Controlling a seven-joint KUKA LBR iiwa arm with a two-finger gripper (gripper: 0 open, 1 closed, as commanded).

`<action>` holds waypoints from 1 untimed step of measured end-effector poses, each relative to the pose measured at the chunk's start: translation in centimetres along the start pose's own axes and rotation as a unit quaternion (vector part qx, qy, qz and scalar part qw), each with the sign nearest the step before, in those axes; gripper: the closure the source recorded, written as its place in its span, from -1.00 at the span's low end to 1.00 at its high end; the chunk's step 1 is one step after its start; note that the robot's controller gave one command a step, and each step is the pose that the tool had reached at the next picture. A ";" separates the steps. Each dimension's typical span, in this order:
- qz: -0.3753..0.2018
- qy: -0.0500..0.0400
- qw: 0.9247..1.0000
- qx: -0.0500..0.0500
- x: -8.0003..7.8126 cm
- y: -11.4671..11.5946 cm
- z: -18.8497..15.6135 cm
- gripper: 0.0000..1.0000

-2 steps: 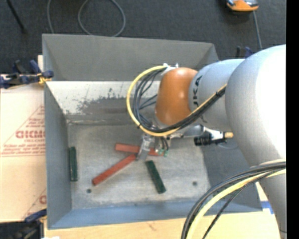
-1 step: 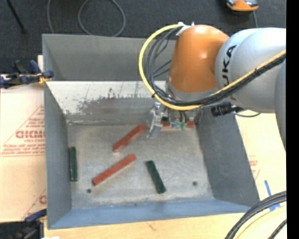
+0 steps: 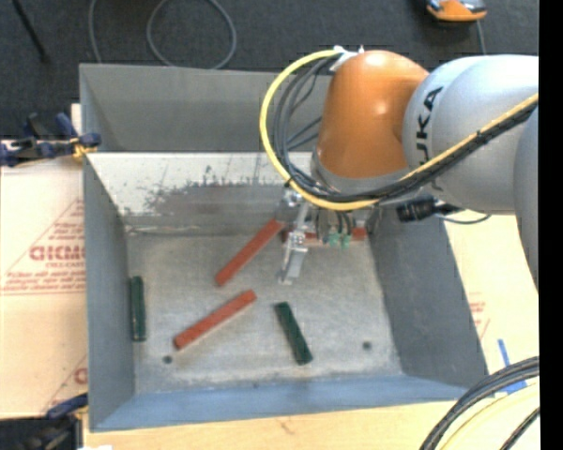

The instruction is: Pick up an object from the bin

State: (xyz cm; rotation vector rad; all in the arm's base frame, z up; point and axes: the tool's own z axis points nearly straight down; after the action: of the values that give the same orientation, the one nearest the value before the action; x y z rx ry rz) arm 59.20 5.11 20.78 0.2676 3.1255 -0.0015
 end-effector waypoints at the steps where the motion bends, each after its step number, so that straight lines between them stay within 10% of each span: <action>1: -0.111 0.002 0.994 0.000 2.2 4.6 13.7 -1.00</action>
Offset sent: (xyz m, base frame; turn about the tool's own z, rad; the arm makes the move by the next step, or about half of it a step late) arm -0.0132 0.0499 -0.1352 -0.2231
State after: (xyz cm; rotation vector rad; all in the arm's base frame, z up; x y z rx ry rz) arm 57.86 10.01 7.08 -0.0815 3.1406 -0.0006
